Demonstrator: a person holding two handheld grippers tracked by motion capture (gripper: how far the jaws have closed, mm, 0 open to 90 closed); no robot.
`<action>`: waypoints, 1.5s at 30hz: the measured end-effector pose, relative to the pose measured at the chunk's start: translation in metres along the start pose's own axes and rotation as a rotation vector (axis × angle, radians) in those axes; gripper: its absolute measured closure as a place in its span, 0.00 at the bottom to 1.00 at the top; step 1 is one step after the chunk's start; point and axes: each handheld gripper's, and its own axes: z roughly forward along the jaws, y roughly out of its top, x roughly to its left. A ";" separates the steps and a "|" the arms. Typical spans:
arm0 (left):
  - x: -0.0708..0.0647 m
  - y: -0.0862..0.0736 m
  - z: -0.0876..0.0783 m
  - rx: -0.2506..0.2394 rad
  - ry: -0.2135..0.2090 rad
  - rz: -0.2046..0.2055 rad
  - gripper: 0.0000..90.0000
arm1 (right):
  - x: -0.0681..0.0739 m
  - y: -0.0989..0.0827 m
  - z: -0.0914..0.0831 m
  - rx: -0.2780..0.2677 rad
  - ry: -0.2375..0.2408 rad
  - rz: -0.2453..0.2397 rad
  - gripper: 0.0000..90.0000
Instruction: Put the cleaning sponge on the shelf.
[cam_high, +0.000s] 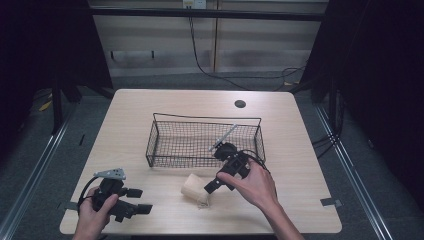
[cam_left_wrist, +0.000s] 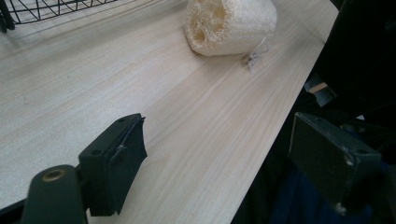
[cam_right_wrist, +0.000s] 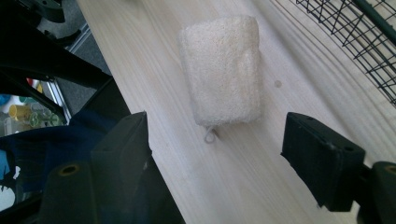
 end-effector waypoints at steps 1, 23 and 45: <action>0.000 0.000 0.000 0.001 -0.002 0.000 0.20 | 0.000 0.002 0.000 0.008 0.001 -0.003 0.26; 0.000 0.000 0.000 0.004 -0.002 -0.003 0.20 | -0.004 0.032 0.032 0.163 0.022 -0.041 0.28; 0.001 0.000 -0.001 0.002 0.001 -0.002 0.20 | -0.007 0.044 0.062 0.267 -0.023 -0.054 0.27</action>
